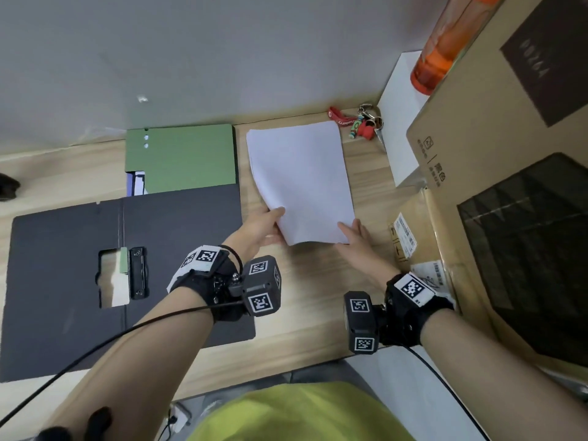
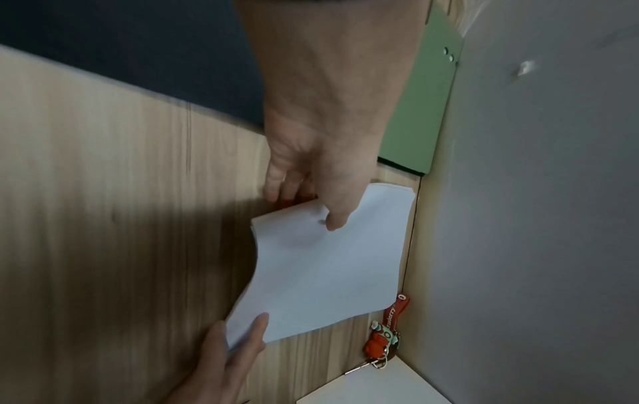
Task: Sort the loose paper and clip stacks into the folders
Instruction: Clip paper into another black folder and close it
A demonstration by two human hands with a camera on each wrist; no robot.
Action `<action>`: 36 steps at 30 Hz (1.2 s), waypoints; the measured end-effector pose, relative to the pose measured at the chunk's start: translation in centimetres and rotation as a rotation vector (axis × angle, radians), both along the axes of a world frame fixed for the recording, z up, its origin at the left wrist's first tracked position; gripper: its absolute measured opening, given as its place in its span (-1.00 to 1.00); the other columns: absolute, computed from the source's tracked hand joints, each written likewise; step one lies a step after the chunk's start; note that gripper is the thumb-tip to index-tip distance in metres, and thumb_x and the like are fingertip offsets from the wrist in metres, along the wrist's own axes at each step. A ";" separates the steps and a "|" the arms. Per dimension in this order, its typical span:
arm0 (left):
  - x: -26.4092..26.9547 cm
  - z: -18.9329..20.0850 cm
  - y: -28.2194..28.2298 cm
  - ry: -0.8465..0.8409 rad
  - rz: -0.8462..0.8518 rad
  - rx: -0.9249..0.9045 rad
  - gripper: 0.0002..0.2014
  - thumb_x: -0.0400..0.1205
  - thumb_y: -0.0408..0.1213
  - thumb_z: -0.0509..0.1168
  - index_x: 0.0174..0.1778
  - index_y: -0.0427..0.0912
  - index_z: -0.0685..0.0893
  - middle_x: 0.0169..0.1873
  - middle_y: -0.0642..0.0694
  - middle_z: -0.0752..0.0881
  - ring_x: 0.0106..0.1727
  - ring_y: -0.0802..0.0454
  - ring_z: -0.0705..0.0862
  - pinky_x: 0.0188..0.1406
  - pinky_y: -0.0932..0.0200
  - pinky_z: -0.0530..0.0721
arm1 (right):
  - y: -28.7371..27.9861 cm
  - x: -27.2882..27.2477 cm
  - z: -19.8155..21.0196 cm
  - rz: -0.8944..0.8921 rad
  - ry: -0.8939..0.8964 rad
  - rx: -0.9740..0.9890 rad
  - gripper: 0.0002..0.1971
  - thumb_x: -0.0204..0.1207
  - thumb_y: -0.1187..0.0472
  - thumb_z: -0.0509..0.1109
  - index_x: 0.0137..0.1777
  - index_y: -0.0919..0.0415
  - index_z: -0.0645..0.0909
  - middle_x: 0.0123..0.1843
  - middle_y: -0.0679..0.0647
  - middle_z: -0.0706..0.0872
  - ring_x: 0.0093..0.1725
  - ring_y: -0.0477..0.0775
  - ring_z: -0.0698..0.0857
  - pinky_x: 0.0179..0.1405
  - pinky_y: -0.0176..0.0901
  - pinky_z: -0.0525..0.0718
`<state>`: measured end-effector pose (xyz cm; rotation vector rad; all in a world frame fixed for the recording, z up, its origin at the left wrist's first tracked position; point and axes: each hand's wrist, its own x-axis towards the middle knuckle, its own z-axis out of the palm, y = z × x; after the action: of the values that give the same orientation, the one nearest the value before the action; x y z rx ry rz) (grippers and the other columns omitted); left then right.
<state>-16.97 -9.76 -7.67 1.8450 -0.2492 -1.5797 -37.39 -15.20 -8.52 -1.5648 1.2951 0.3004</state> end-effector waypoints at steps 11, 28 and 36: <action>0.3 -0.4 -1.7 -0.194 0.064 -0.151 -0.52 0.66 -0.40 0.19 0.51 -0.06 0.35 0.32 0.00 0.60 0.31 -0.04 0.60 0.33 0.06 0.57 | -1.0 -0.4 0.2 -0.022 -0.016 0.154 -0.40 0.69 0.14 0.13 0.69 -0.05 0.01 0.69 -0.05 -0.41 0.65 -0.06 -0.41 0.63 0.07 -0.17; 6.8 3.2 10.3 -0.151 -0.224 -0.217 -0.46 0.54 -0.61 0.19 0.38 -0.02 0.49 0.21 -0.11 0.70 0.16 -0.15 0.72 0.04 -0.02 0.74 | 5.6 4.3 1.0 -0.624 -0.270 0.221 -0.70 0.60 0.25 0.32 0.33 0.17 0.54 0.28 0.07 0.69 0.26 0.19 0.64 0.41 0.23 0.48; 14.0 9.7 12.3 -0.458 0.105 -0.490 -0.50 0.51 -0.55 0.21 0.37 -0.15 0.55 0.19 -0.04 0.74 0.20 0.06 0.72 0.23 0.07 0.70 | 6.6 14.4 11.3 -0.493 -0.637 -0.199 -0.77 0.59 0.39 0.27 0.22 0.32 0.58 0.04 0.12 0.72 -0.15 -0.10 0.67 -0.29 -0.46 0.62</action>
<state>-2.93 2.56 2.05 1.7583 -0.6693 -0.9008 -22.96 -8.58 2.76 -1.2850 1.1603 -0.6085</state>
